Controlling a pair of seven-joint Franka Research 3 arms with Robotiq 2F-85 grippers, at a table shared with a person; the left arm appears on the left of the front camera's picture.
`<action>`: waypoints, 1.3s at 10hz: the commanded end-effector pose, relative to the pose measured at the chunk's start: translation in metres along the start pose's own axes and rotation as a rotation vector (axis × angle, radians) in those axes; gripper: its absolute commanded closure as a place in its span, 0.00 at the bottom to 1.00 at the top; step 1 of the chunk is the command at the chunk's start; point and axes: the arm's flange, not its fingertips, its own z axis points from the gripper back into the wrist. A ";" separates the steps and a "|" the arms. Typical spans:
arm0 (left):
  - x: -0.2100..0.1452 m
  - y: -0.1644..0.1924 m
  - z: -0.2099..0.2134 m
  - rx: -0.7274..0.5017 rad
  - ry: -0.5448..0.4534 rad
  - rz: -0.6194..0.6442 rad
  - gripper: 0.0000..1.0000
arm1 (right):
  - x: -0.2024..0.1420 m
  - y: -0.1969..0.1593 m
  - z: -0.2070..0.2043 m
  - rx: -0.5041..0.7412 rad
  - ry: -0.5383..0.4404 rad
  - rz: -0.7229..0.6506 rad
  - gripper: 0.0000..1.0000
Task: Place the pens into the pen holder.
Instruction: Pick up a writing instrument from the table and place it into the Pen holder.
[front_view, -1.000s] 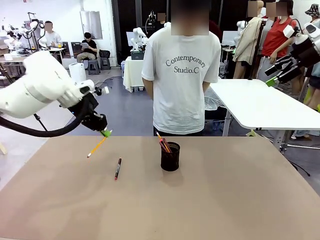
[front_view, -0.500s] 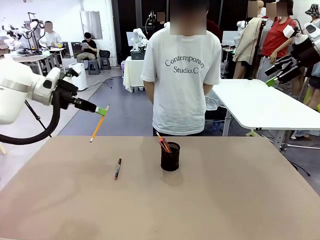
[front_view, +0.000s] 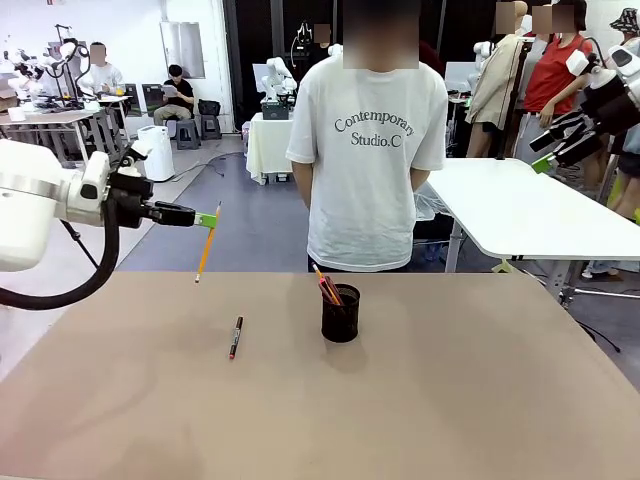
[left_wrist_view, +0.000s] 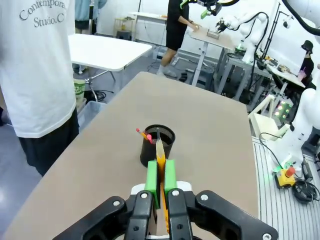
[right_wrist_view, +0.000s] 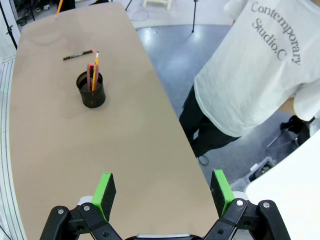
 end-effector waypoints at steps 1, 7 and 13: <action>0.007 0.000 0.004 -0.015 0.014 0.014 1.00 | 0.000 0.001 0.001 -0.007 0.015 0.012 0.00; 0.031 -0.007 -0.089 -0.238 -0.186 -0.149 1.00 | 0.000 0.001 0.001 -0.007 0.015 0.012 0.00; 0.028 0.005 -0.224 -0.313 -0.311 -0.345 1.00 | 0.000 0.001 0.001 -0.007 0.015 0.012 0.00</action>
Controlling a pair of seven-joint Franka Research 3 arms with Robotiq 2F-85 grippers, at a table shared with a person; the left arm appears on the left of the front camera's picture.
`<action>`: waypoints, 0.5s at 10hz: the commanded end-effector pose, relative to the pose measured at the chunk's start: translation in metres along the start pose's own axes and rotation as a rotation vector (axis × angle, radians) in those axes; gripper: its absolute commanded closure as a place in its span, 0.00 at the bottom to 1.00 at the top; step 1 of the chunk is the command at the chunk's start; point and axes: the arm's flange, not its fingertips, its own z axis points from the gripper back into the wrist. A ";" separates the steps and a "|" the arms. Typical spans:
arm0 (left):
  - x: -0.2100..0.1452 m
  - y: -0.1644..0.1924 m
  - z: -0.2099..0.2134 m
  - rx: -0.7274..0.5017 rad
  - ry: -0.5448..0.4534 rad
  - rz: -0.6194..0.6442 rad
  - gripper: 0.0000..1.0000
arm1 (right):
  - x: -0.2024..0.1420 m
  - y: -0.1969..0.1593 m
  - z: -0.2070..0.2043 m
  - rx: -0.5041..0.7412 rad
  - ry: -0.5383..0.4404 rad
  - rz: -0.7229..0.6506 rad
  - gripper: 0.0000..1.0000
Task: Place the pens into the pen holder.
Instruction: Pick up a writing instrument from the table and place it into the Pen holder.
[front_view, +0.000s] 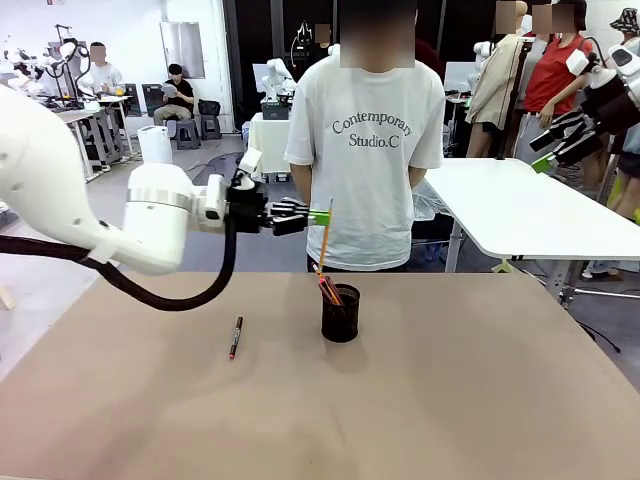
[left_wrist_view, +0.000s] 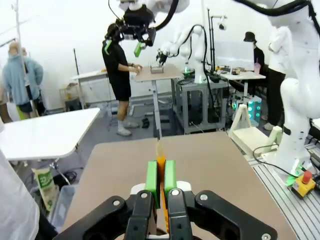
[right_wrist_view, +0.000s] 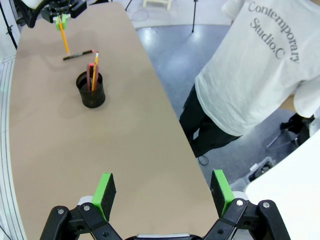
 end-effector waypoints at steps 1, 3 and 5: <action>-0.010 0.020 -0.013 0.007 -0.078 -0.040 1.00 | 0.000 0.001 0.000 -0.006 0.015 0.011 0.00; -0.022 0.031 -0.017 -0.008 -0.113 0.023 1.00 | 0.000 0.001 0.000 -0.006 0.015 0.011 0.00; -0.020 0.023 -0.018 -0.007 -0.076 0.007 1.00 | 0.000 0.001 0.000 -0.006 0.015 0.011 0.00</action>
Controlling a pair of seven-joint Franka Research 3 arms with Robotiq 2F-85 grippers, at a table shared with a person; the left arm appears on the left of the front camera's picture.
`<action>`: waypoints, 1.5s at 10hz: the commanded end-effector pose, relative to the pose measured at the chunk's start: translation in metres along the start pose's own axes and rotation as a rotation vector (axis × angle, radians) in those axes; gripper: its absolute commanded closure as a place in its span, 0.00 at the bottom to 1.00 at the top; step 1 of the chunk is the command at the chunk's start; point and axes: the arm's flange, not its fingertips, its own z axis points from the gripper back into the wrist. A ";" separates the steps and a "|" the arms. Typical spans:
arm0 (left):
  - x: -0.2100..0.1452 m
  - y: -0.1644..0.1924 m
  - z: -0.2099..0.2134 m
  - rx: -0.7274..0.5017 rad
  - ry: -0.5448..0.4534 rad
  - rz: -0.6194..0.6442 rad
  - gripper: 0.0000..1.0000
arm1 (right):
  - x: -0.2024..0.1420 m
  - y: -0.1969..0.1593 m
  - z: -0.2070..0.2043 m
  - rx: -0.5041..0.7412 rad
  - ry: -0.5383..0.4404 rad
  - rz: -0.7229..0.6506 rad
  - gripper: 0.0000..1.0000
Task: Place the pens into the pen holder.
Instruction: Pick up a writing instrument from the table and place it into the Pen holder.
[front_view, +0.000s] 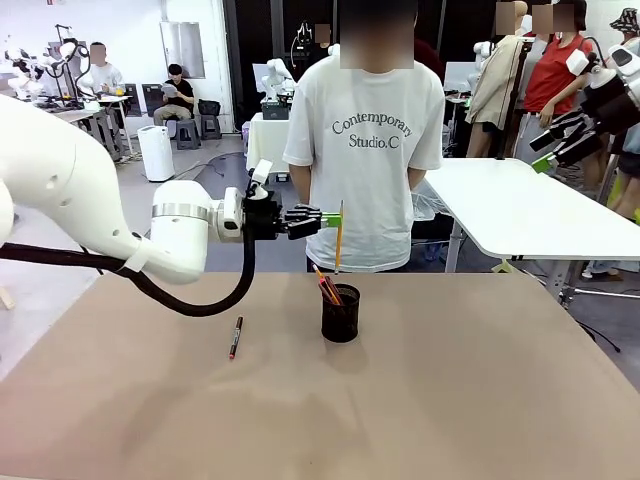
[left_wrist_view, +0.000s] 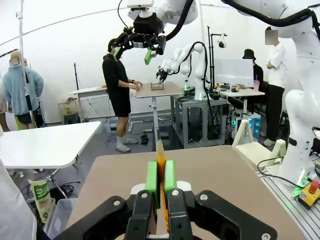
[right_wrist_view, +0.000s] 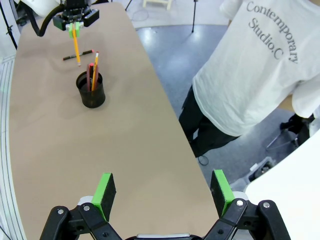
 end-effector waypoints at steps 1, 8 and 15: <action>0.011 -0.006 -0.003 0.006 0.010 -0.019 1.00 | 0.000 0.001 0.000 -0.005 0.015 0.011 0.00; -0.042 0.025 -0.003 -0.094 -0.039 -0.046 1.00 | 0.000 0.001 0.000 -0.005 0.015 0.011 0.00; -0.068 0.038 -0.014 -0.111 -0.077 0.000 0.42 | 0.000 0.001 0.000 -0.005 0.015 0.011 0.00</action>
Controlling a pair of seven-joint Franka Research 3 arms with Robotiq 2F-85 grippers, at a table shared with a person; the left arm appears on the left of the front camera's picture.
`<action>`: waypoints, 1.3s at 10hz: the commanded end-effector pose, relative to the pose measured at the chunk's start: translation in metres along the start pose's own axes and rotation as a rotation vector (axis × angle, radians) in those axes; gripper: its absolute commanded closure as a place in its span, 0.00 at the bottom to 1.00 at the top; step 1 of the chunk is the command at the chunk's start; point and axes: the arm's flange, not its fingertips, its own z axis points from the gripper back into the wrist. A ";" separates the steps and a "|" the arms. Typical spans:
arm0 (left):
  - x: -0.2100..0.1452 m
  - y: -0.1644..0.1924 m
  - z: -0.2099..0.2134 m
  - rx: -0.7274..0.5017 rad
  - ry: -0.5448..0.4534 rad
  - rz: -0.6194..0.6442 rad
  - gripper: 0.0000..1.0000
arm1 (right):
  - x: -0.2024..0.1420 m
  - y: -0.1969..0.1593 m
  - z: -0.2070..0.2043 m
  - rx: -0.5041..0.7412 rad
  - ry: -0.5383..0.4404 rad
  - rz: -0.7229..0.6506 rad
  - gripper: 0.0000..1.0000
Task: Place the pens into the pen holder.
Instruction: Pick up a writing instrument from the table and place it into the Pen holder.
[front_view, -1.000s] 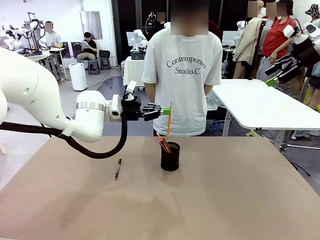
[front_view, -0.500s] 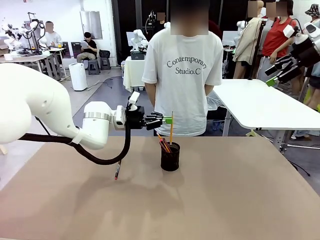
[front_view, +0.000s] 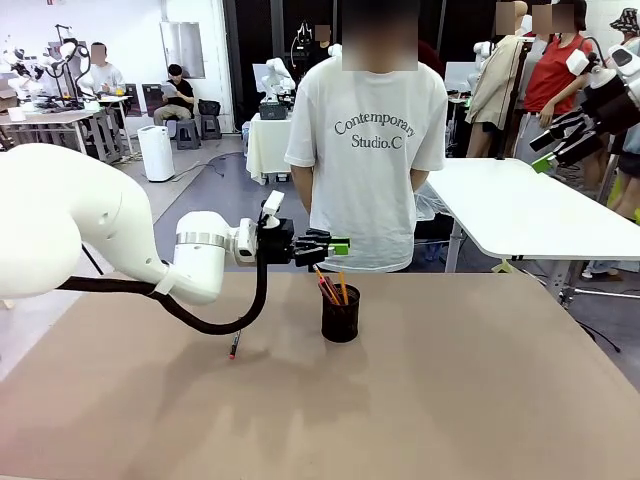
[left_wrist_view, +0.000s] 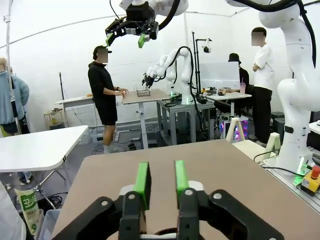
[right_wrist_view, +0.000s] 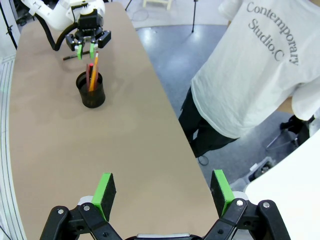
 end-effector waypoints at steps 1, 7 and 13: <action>0.009 0.003 0.001 -0.023 -0.015 0.008 0.23 | 0.000 0.001 0.000 -0.005 0.015 0.011 0.00; 0.014 -0.003 -0.001 -0.029 0.025 0.010 0.00 | 0.000 0.001 0.000 -0.005 0.015 0.011 0.00; 0.006 0.000 -0.002 -0.017 0.002 0.000 0.00 | 0.000 0.001 0.000 -0.005 0.015 0.011 0.00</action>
